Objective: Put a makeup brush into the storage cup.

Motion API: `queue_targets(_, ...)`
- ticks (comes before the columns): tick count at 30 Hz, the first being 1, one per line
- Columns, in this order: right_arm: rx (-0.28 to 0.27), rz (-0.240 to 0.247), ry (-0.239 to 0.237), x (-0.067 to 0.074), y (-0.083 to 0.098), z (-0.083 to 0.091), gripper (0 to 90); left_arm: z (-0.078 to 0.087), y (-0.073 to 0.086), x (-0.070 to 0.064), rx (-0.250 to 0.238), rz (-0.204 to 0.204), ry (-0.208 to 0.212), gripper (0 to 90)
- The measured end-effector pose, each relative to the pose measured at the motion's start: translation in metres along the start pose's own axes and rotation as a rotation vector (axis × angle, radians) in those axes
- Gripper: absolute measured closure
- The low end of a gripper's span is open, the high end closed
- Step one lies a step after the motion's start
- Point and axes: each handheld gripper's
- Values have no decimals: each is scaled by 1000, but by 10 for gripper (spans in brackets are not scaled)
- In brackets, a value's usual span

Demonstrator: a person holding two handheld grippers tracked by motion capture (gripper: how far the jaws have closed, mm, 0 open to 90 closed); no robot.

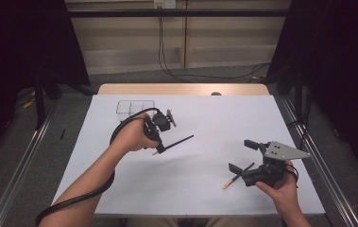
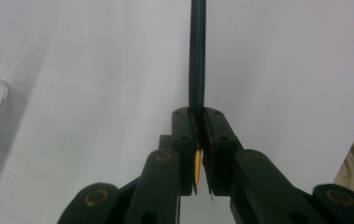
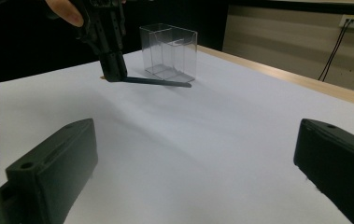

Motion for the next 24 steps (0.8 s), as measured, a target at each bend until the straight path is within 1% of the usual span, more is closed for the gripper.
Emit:
queue_targets(2, 6, 3, -8, 0, -1, -2, 0, 0, -3, -1, 8, -19, 4, 842)
queue_targets(3, 10, 2, -11, 0, -2, -3, 0, -1, -5, -2, 2, -14, 11, 842)
queue_targets(5, 16, 2, -21, 0, -2, -5, 0, -2, -8, -4, 2, -26, 15, 842)
queue_targets(6, 21, 0, -23, 0, -2, -5, 0, -2, -9, -4, 6, -36, 12, 842)
queue_targets(7, 26, 2, -21, -1, -2, -6, 0, -2, -11, -5, 8, -37, 16, 842)
queue_targets(10, 38, 3, -24, -2, -3, -7, 0, -2, -16, -8, 17, -55, 6, 842)
queue_targets(12, 52, 6, -28, -3, -4, -8, 0, -1, -18, -8, 19, -62, 13, 842)
queue_targets(14, 60, 10, -30, -3, -5, -8, 0, -2, -20, -10, 22, -72, 3, 842)
queue_targets(17, 68, 21, -37, -4, -10, -12, 0, -2, -23, -12, 21, -73, 7, 842)
queue_targets(23, 83, 47, -50, -4, -21, -21, 0, -1, -28, -15, 22, -103, 13, 842)
queue_targets(24, 86, 50, -54, -3, -22, -23, 0, 0, -29, -16, 21, -101, 13, 842)
Point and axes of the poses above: each handheld gripper's, and its own axes: z roughly backward along the jaws, y roughly out of its underside, x roughly to its left, and after that the axes turned 5 degrees about y, right-handed
